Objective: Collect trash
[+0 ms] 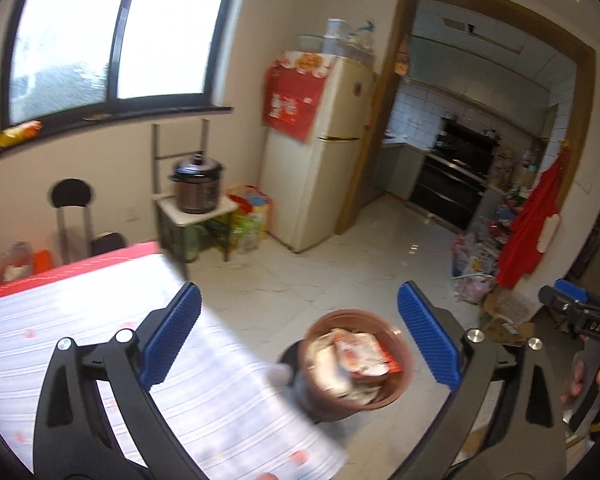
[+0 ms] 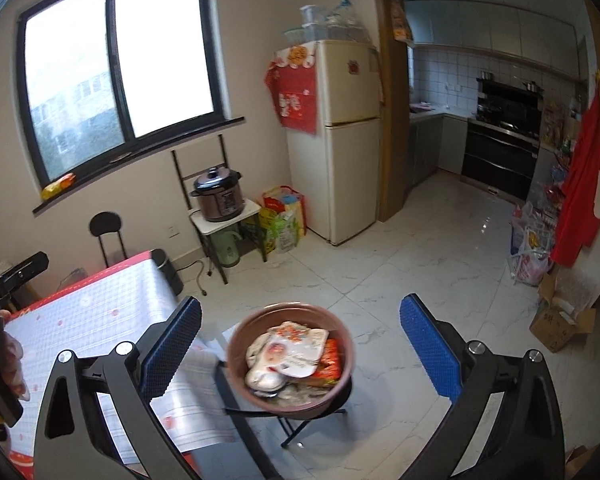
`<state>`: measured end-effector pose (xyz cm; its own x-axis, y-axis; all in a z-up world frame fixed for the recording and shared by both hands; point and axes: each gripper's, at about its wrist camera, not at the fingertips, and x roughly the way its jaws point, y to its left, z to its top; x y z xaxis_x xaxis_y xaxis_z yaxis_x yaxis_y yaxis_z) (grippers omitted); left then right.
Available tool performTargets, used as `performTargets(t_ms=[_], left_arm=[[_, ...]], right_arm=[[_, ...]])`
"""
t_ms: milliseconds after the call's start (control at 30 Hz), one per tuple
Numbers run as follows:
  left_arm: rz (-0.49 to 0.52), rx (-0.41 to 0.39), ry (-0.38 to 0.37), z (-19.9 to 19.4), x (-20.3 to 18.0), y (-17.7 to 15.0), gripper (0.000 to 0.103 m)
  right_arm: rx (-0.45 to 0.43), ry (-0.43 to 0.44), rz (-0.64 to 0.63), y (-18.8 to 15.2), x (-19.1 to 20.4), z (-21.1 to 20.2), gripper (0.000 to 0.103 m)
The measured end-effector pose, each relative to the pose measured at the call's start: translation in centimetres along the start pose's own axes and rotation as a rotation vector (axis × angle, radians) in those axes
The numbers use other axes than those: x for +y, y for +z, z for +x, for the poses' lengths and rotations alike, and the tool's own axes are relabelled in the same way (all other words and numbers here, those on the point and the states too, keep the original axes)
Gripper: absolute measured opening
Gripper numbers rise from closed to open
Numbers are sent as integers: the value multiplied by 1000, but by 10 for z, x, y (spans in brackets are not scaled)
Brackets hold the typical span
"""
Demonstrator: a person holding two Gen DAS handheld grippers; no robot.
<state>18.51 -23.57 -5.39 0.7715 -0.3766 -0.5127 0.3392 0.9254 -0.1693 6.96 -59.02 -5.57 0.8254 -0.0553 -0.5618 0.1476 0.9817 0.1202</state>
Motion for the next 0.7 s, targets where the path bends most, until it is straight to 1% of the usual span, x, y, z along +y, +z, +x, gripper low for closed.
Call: performTargets(t_ms=[67,133,300,400,633,700], left_arm=[[-6,0,28,-26,18,-4,97],[-9,-7,35,-52,37,-8,97],[-11,-45,96,-114,79,-24,97],[-21,-77,143,-149,103,-34,97],[-30,-52,162,-196,147,-48,97],[-28,-54,170,-207,154,-51,97]], right_arm=[[-11,11,-17,-1,23,-14,98],[-21,18,-32,-3,45,-27,98],[-31,33,-74,-14,99,-55,98],[-34,45,-81,-22,124,-68,98],[-52,57,-96,-39,172,-93,98],[-55,58,-99,-43,183,-99,98]])
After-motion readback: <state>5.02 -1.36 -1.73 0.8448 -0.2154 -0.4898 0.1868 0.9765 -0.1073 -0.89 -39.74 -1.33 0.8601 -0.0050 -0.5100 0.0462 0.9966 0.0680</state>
